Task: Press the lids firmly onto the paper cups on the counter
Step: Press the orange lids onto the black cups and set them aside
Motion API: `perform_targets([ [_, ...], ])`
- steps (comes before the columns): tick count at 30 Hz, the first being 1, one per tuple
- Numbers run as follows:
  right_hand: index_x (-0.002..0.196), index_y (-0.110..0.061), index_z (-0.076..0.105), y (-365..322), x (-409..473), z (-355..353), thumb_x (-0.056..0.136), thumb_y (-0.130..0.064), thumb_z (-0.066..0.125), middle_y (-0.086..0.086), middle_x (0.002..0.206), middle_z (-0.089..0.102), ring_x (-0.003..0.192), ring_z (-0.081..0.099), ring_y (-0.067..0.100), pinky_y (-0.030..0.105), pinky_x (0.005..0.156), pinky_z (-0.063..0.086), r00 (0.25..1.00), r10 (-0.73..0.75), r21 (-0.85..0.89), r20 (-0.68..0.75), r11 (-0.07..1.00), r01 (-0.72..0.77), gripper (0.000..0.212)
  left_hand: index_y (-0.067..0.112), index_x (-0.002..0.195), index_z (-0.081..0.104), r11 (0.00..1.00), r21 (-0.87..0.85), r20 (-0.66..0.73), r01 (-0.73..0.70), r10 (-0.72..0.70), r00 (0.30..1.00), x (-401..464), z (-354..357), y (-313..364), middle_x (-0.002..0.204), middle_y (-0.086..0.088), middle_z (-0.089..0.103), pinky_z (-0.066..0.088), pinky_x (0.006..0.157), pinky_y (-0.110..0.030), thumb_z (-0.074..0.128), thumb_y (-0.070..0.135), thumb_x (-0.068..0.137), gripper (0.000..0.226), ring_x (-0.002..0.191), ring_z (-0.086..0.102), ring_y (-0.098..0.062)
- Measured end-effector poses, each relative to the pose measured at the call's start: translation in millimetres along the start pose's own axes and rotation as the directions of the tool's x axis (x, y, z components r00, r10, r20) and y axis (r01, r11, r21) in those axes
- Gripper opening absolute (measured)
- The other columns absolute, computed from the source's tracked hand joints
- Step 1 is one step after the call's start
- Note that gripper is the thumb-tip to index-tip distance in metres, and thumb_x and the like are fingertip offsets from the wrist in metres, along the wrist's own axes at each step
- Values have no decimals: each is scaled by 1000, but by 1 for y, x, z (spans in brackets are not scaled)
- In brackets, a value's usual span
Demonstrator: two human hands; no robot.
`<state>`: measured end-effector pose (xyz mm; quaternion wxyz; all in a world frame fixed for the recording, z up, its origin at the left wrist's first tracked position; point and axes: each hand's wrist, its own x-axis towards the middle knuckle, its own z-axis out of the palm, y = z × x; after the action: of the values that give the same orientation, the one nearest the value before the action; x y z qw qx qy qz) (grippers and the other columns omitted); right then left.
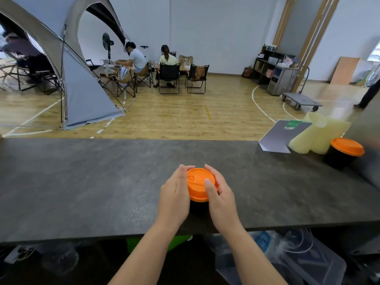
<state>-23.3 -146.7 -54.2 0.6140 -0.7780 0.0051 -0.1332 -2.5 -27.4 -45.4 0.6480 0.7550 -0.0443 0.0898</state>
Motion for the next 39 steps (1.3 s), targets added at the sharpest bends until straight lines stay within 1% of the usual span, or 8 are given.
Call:
perform_targets([
  [3, 123, -36, 59, 0, 4, 6, 88, -43, 46, -11, 119, 63, 107, 63, 10, 24, 83, 55, 998, 24, 127, -57, 992, -16, 38, 40, 112, 64, 999, 21, -11, -36, 36, 999, -5, 10, -3, 103, 16, 67, 54, 82, -22, 35, 46, 104, 32, 95, 63, 1],
  [6, 123, -30, 62, 2, 2, 17, 87, -35, 45, -9, 118, 63, 103, 63, 5, 23, 79, 55, 992, 23, 197, -123, 980, 2, 40, 43, 111, 66, 996, -80, -68, -28, 23, 997, -7, 16, -11, 106, 16, 69, 59, 83, -35, 41, 41, 104, 26, 97, 65, -2],
  [9, 122, -27, 63, 6, 2, 22, 85, -45, 45, -6, 117, 65, 102, 63, 5, 21, 76, 54, 982, -9, 201, -187, 978, 48, 45, 40, 113, 67, 988, -155, -108, -24, 8, 994, -8, 19, -14, 108, 15, 69, 59, 83, -40, 39, 46, 96, 33, 99, 66, -6],
  [20, 123, -19, 63, 11, 5, 25, 87, -49, 40, -4, 116, 66, 102, 64, 9, 19, 75, 55, 969, -69, 165, -237, 980, 110, 52, 42, 113, 65, 992, -113, -84, -51, 42, 996, -6, 20, -18, 112, 23, 66, 59, 83, -38, 37, 44, 98, 32, 102, 64, -3],
  [26, 121, -20, 67, 6, 0, 15, 94, -43, 37, -18, 105, 69, 99, 63, -6, 8, 79, 49, 980, -69, 73, -187, 994, 84, 46, 39, 112, 64, 998, -36, 114, -51, 55, 992, 19, -14, -9, 108, 14, 69, 55, 85, -30, 44, 41, 102, 23, 99, 65, -1],
  [30, 92, -20, 65, 4, 1, 6, 102, -22, 47, -8, 79, 68, 78, 63, -3, 8, 67, 46, 972, -40, 22, -233, 999, 47, 20, 28, 84, 71, 979, 165, -67, -116, 129, 989, 34, -30, -9, 82, 11, 72, 56, 80, -38, 66, 37, 93, 13, 83, 68, -5],
  [34, 103, -21, 56, 1, 4, 9, 104, -20, 43, -5, 91, 62, 81, 59, -6, 7, 67, 45, 985, -32, 3, -168, 999, 33, 13, 38, 72, 69, 958, 253, -111, -137, 169, 979, 22, -25, -1, 65, 16, 70, 56, 67, -32, 50, 43, 100, 34, 66, 67, -2],
  [39, 126, -33, 50, 9, 1, 21, 99, -41, 27, -18, 114, 62, 105, 60, -3, 9, 83, 47, 998, -56, 83, -33, 995, 59, 37, 52, 115, 60, 998, 45, -40, -49, 51, 998, -4, -5, -13, 112, 27, 66, 55, 93, -30, 33, 42, 108, 30, 107, 61, 6],
])
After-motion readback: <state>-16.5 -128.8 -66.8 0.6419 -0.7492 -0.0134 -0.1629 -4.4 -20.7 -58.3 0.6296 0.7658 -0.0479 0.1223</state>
